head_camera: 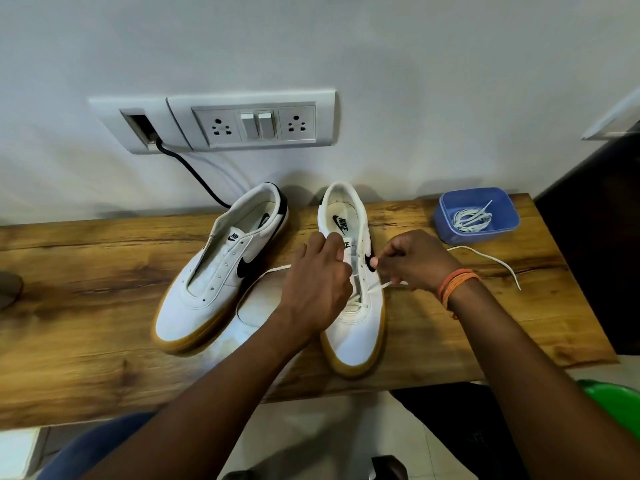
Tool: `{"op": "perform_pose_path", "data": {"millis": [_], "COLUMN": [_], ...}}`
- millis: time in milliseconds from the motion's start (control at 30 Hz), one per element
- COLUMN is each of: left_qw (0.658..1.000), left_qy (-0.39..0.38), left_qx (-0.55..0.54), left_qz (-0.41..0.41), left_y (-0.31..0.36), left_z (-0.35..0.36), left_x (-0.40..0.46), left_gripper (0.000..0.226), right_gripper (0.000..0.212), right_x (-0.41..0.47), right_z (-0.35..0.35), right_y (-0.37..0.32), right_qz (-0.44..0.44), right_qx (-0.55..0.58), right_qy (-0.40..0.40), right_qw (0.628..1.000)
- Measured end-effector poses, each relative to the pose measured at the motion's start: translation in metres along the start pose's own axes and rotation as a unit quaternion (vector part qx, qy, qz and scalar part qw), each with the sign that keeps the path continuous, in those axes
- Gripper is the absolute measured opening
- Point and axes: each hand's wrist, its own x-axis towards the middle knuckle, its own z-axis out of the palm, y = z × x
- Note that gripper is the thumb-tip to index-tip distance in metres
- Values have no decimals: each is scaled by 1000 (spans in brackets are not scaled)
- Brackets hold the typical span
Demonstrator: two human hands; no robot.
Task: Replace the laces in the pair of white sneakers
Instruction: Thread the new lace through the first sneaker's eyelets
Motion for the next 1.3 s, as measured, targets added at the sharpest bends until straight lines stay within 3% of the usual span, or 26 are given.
{"op": "perform_pose_path", "data": {"millis": [100,267,500,700,900,1100,1300], "left_qw": [1000,999,995,999,991,981,984], "left_qy": [-7,-12,-17,-36,-5,-25,-46], "left_qx": [23,-14,-67,-19,-107,-149,-129], "left_qz": [-2,-48,-75,4,-78,-124,-110], "left_y": [0,0,3,2,2,0,1], "left_z": [0,8,11,11,13,5,4], "left_x": [1,1,0,2,3,7,7], "left_gripper": [15,20,16,13,20,17,19], "right_gripper": [9,1,13,21,23,26,27], "right_x": [3,4,5,4,2,3,4], "right_z": [4,5,7,11,11,9,11], "right_y": [5,6,7,5,4,6,7], "right_qz": [-4,-10,-15,-37,-54,-54,-65], "right_qx": [-71,-89,-118,-143,-153,-153,-164], "right_qy": [-14,-24,-40,-51,-49,-65,-59], "right_qw": [997,996,992,988,986,985,983]}}
